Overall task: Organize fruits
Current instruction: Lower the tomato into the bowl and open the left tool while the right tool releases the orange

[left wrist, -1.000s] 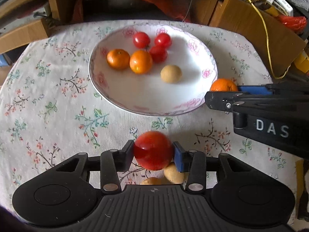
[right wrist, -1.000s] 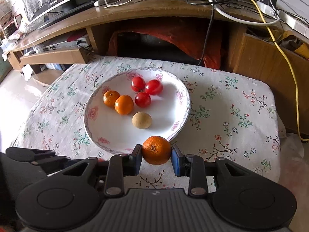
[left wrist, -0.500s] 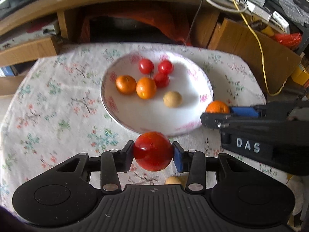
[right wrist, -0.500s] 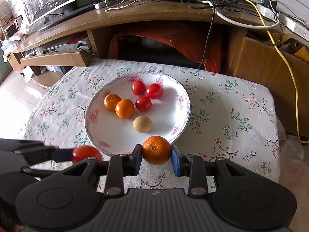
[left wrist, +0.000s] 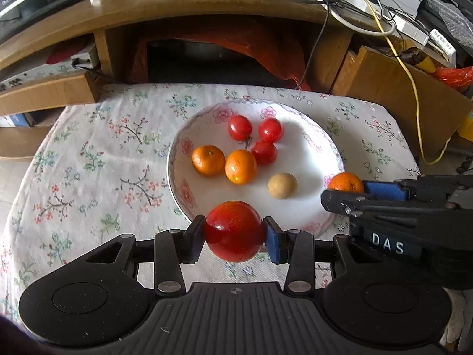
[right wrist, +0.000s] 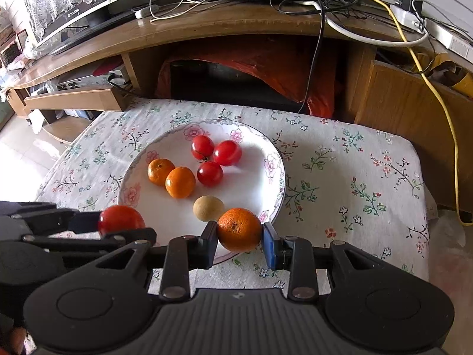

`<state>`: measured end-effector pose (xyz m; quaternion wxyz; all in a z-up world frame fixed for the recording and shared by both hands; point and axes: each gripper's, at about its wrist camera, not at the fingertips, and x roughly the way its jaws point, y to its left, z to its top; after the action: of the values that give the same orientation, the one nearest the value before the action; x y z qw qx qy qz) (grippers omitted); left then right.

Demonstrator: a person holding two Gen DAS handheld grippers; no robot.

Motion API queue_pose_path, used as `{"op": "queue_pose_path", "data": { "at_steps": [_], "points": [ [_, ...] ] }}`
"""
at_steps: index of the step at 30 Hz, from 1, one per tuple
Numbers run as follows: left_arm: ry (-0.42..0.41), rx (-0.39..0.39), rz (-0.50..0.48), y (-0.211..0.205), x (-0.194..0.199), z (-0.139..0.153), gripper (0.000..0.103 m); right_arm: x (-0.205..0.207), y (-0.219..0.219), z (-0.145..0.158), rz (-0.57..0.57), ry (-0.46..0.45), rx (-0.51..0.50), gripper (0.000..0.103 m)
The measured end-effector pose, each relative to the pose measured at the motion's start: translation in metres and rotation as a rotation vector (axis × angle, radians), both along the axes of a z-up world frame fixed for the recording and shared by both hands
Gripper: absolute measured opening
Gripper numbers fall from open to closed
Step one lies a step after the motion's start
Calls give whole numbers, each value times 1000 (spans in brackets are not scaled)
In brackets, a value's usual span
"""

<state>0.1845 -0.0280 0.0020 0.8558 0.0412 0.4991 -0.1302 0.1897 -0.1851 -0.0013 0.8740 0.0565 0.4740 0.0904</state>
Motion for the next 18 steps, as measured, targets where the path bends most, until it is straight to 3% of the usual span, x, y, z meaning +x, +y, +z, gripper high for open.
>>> {"op": "queue_pose_path", "data": {
  "at_steps": [18],
  "points": [
    [-16,60,10,-4,19,-8,50,19,7,-9,18,-1,-12,33]
  ]
}}
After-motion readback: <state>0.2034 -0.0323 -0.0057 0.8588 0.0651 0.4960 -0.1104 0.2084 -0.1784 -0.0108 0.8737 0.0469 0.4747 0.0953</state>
